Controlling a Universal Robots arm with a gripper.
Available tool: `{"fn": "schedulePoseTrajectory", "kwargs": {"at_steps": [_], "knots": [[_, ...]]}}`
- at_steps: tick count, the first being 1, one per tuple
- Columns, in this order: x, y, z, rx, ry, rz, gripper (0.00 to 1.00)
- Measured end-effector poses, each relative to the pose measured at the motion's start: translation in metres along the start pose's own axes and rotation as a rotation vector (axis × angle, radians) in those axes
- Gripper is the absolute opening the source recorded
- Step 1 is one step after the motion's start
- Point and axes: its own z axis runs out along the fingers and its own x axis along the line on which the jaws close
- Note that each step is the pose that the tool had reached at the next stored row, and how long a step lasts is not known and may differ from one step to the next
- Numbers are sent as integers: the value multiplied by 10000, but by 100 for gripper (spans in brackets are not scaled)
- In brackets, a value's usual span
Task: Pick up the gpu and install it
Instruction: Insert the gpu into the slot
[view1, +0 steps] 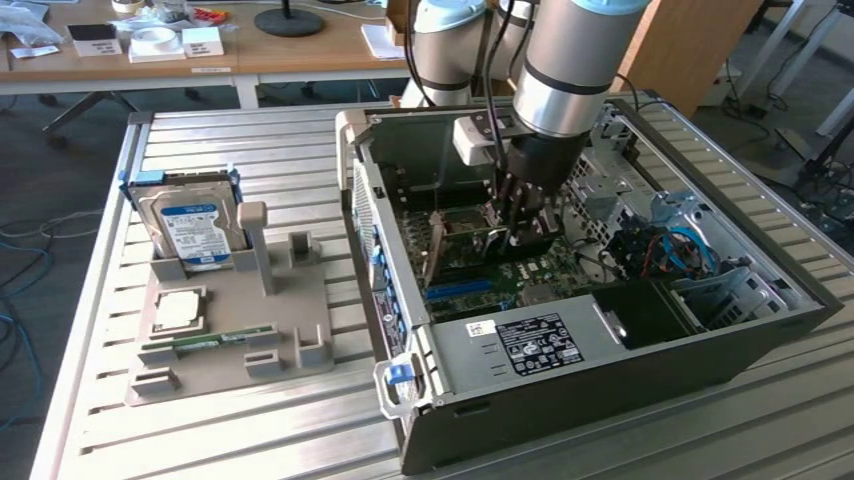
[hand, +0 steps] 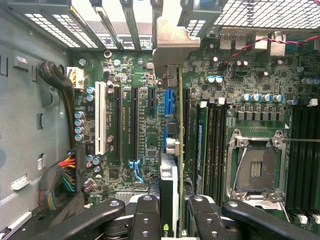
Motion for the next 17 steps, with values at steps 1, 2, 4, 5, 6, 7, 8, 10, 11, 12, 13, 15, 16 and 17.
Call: {"fn": "schedulePoseTrajectory", "kwargs": {"at_steps": [1,2,4,5,6,7,8,10,11,12,13,15,16,17], "knots": [[0,0,1,0,0,0,27],[0,0,4,0,-1,0,27],[0,8,15,17,0,-6,27],[0,9,16,18,0,-5,27],[0,14,17,18,0,-5,27],[0,14,18,18,-1,-5,27],[0,14,18,18,-1,-5,27],[0,14,20,18,-2,-5,27],[0,14,24,19,-3,-5,27],[0,14,24,18,1,-5,27],[0,14,25,18,2,-5,27],[0,14,25,18,2,-5,27],[0,15,25,18,2,-5,27],[0,18,26,18,2,-4,27]]}}
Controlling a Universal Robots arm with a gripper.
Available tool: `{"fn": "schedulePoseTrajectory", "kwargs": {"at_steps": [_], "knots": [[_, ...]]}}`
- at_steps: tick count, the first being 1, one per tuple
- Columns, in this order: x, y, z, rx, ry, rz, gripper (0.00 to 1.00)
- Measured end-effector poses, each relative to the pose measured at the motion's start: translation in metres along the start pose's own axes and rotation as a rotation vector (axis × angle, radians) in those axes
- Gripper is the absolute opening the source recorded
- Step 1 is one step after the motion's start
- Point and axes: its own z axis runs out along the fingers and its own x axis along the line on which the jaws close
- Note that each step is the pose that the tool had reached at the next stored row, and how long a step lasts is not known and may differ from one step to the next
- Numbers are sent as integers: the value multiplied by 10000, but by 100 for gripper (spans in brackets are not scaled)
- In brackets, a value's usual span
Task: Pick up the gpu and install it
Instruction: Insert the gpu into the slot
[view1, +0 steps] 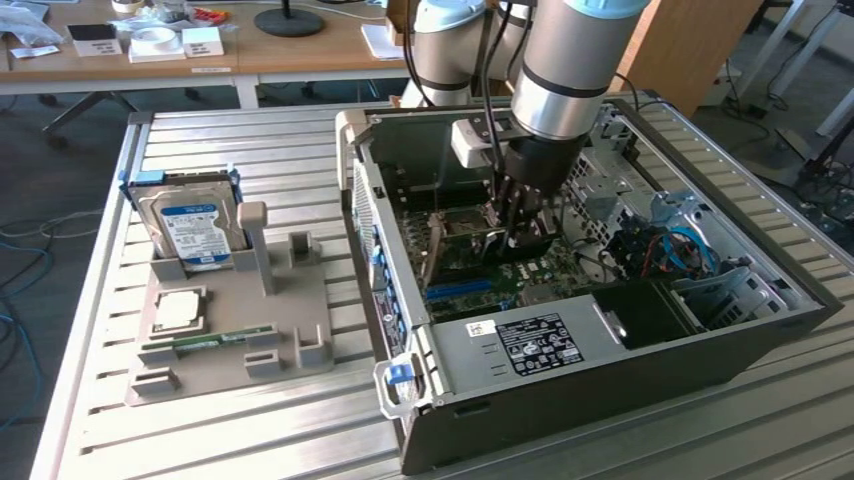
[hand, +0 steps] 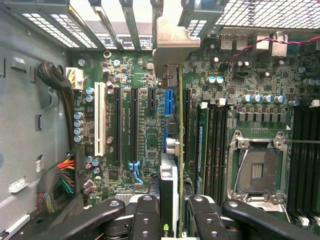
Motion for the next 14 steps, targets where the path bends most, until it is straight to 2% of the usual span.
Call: {"fn": "schedulePoseTrajectory", "kwargs": {"at_steps": [7,11,14], "knots": [[0,41,5,19,-1,-2,27],[1,60,16,79,2,-8,27],[1,78,27,103,1,-9,27]]}}
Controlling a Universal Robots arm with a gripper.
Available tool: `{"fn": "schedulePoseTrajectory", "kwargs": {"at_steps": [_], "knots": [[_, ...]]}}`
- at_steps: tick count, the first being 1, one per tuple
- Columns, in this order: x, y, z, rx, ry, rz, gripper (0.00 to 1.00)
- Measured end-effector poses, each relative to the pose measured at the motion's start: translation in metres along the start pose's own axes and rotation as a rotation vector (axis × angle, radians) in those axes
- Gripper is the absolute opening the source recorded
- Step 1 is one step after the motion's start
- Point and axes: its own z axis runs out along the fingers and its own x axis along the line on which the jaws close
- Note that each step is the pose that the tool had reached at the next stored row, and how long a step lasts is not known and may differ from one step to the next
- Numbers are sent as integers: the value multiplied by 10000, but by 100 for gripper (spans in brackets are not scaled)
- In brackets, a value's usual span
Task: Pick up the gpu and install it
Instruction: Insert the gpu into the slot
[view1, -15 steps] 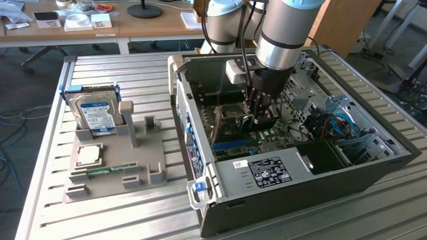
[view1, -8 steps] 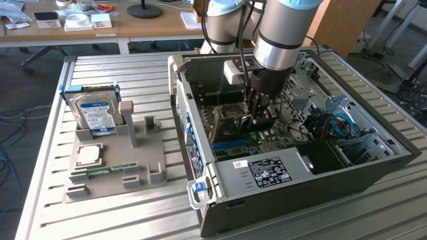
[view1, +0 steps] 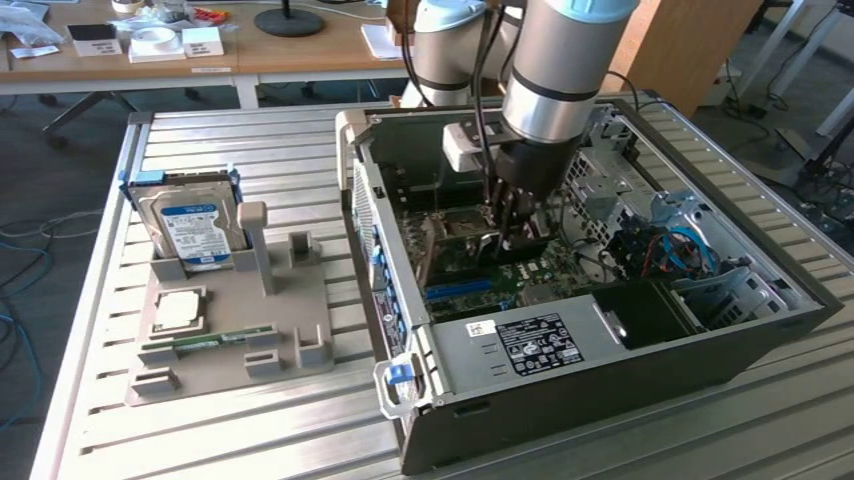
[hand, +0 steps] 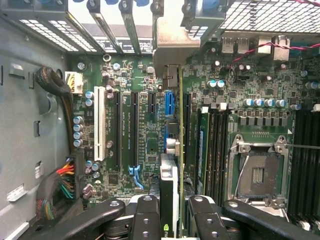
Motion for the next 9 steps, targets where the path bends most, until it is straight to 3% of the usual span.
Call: {"fn": "schedulePoseTrajectory", "kwargs": {"at_steps": [9], "knots": [[1,53,36,16,-2,-4,27]]}}
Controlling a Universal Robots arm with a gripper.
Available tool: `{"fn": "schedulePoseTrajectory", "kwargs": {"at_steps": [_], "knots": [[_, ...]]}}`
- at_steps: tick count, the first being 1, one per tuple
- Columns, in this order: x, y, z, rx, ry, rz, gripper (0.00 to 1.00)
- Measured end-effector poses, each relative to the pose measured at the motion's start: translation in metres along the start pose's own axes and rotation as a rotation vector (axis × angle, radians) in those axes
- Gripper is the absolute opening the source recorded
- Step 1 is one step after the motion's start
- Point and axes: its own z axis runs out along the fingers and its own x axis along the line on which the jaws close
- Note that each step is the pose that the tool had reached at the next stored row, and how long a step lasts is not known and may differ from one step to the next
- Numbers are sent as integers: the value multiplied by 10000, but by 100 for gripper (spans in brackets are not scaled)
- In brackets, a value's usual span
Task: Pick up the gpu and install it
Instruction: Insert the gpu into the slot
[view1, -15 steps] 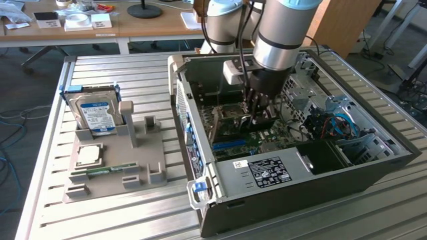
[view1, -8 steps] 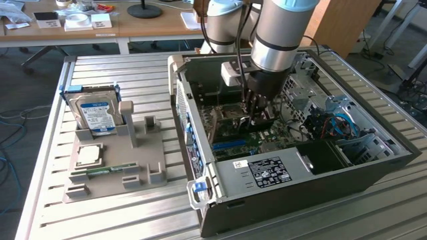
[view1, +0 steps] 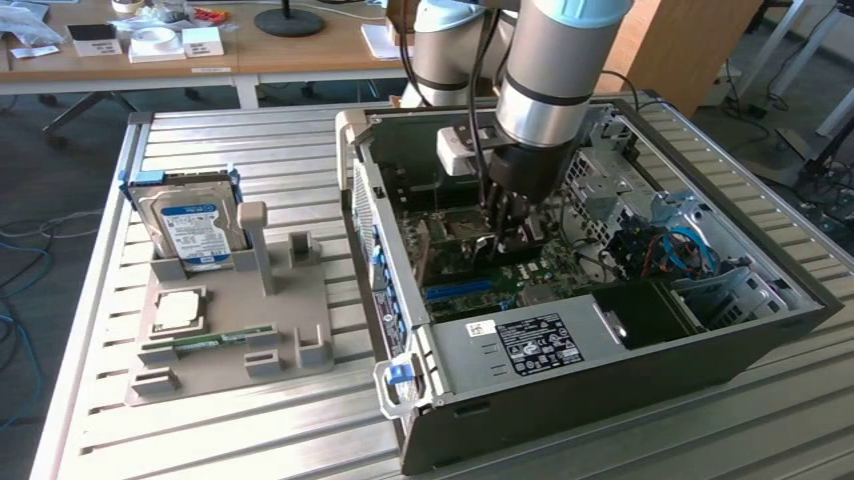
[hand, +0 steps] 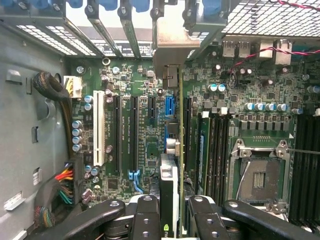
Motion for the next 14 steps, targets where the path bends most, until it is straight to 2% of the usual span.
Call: {"fn": "schedulePoseTrajectory", "kwargs": {"at_steps": [14], "knots": [[1,54,24,-2,2,0,27]]}}
